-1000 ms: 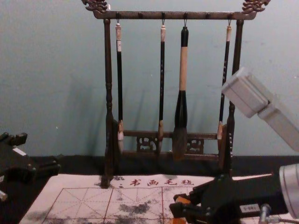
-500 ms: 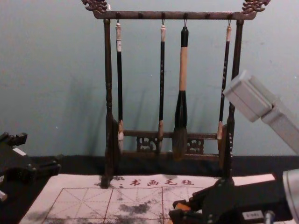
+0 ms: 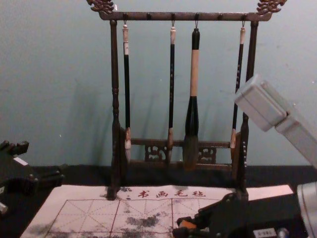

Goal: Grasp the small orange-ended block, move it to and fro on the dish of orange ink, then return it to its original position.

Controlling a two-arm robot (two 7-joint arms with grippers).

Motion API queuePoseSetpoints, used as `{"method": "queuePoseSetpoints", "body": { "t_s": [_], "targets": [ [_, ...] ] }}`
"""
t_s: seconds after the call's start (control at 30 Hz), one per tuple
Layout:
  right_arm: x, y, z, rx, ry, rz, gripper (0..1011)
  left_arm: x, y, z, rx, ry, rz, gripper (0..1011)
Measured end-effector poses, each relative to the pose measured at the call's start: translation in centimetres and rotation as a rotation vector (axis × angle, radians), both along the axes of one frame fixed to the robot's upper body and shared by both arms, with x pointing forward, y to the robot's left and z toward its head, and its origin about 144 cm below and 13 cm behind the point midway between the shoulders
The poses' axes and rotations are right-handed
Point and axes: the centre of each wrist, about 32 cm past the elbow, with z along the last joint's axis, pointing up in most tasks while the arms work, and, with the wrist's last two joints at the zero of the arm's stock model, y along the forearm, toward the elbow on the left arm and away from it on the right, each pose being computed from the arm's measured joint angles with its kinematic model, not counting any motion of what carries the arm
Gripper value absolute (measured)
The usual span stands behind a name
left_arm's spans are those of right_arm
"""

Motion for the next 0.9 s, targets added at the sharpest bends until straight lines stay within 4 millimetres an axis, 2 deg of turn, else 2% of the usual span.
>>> {"method": "queuePoseSetpoints", "body": {
  "t_s": [0.9],
  "targets": [
    [0.1, 1.9, -0.1, 0.013, 0.01, 0.015, 133, 0.0, 0.0, 0.0, 0.0, 0.0, 0.0, 1001]
  ]
}}
